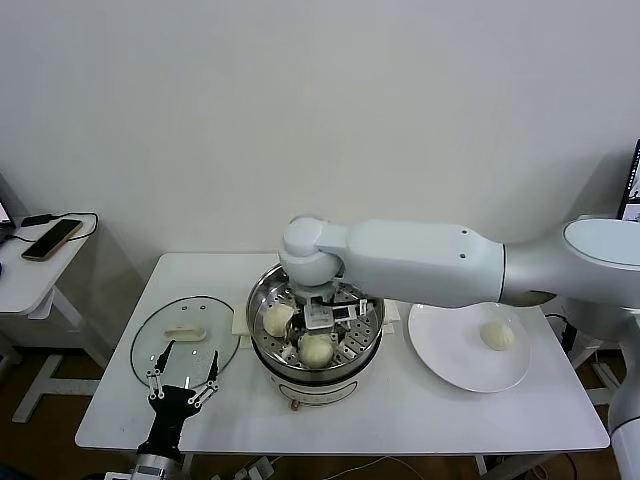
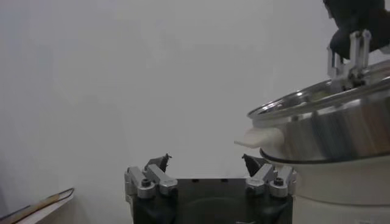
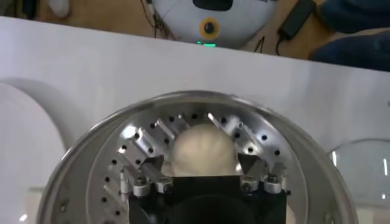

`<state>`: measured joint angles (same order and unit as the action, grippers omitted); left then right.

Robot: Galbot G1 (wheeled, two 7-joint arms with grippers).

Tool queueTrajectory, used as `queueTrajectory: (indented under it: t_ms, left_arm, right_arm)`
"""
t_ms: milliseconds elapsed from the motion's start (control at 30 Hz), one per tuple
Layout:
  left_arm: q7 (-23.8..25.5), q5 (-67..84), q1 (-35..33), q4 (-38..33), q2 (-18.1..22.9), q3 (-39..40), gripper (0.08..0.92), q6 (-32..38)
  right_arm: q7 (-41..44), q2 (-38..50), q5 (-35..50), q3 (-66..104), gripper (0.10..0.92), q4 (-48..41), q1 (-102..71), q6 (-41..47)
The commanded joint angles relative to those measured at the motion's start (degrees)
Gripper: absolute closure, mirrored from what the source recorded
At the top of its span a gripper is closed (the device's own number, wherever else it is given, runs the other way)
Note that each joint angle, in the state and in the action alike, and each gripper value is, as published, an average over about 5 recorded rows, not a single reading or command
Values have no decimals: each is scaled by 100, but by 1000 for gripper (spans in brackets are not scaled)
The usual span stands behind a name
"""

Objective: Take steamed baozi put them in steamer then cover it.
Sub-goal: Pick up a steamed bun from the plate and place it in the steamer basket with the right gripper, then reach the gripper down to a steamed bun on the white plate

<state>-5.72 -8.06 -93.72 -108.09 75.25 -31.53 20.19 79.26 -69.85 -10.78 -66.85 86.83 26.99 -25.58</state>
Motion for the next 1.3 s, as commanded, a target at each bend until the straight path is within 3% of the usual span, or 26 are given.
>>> queueTrajectory:
  t_ms: [33, 233, 400, 600, 900, 1300]
  left_arm:
    - [1, -6, 16, -5, -2, 20, 177, -19]
    - [2, -29, 53, 3, -8, 76, 177, -44]
    - [4, -43, 73, -8, -14, 118, 177, -63]
    - [6, -52, 104, -1, -17, 148, 177, -92]
    - [6, -74, 102, -30, -16, 156, 177, -142]
    - [1, -75, 57, -24, -6, 94, 177, -131]
  right_arm:
    - [510, 1272, 410, 1145, 203, -211, 45, 1154]
    - [261, 2466, 1090, 1619, 203, -1165, -80, 2731]
    - [227, 3064, 1465, 1840, 203, -2346, -263, 2873]
    - [224, 3515, 1342, 1971, 203, -3043, -852, 2766]
    - [-256, 3333, 519, 2884, 203, -4066, -2321, 2212]
    - [-684, 2671, 157, 3264, 203, -4613, -2876, 2091]
